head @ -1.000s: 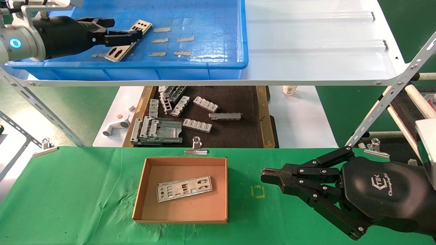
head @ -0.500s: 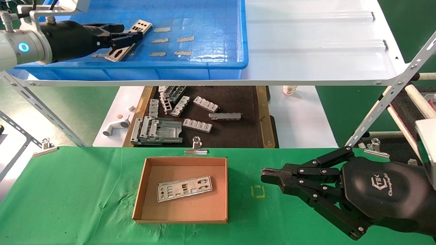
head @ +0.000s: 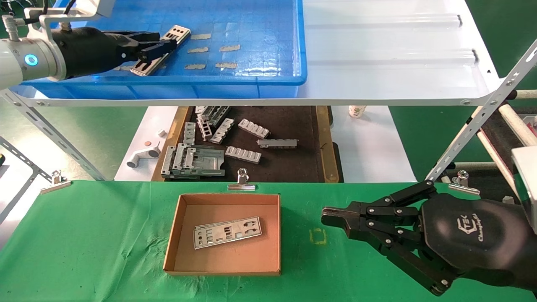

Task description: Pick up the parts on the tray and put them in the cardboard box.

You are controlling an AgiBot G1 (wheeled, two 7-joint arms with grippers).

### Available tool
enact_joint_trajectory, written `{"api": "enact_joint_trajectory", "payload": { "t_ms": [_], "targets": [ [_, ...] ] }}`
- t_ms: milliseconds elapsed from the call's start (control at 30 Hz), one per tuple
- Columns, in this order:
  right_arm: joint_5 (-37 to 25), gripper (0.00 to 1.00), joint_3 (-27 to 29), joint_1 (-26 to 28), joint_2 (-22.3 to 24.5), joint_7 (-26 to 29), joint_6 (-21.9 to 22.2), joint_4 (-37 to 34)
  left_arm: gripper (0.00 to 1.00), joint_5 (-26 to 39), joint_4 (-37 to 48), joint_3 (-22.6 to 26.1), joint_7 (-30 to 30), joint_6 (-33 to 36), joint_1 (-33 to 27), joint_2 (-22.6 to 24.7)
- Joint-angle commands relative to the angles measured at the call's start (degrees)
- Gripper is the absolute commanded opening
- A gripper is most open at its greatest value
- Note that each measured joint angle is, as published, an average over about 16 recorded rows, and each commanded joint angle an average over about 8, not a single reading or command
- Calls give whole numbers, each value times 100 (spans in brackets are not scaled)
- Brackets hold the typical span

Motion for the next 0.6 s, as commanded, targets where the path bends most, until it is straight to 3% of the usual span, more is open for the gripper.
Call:
{"api": "enact_joint_trajectory", "payload": {
  "t_ms": [33, 333, 600],
  "targets": [
    [0, 0, 0, 0, 0, 0, 0, 0, 0, 4, 0, 3, 2, -8, 0, 1],
    [0, 0, 0, 0, 0, 0, 0, 0, 0, -92, -221, -59, 163, 675, -209, -184],
    [0, 0, 0, 0, 0, 0, 0, 0, 0, -223, -647, -99, 705, 2737, -402, -576]
  ]
}}
